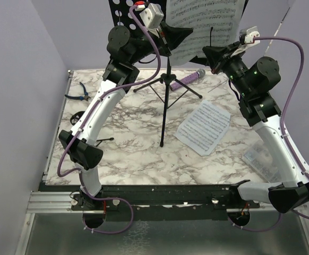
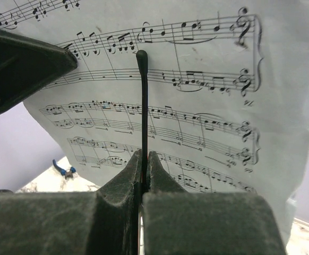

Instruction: Set up the instrument practice props

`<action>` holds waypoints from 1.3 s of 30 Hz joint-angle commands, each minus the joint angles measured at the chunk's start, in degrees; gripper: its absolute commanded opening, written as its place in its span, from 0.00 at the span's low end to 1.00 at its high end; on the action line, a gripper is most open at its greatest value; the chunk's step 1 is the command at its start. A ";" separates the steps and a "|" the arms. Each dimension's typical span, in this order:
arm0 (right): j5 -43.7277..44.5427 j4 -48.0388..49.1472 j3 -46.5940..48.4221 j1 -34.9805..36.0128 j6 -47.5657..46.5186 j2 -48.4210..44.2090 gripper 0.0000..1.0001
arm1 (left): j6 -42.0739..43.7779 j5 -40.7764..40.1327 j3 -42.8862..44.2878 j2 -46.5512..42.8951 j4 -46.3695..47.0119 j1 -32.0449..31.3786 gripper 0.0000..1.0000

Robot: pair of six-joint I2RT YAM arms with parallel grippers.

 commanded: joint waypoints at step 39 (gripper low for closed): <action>-2.64 -2.19 5.79 0.17 3.20 2.87 0.00 | 3.36 -13.59 -8.05 -6.57 1.03 0.26 0.00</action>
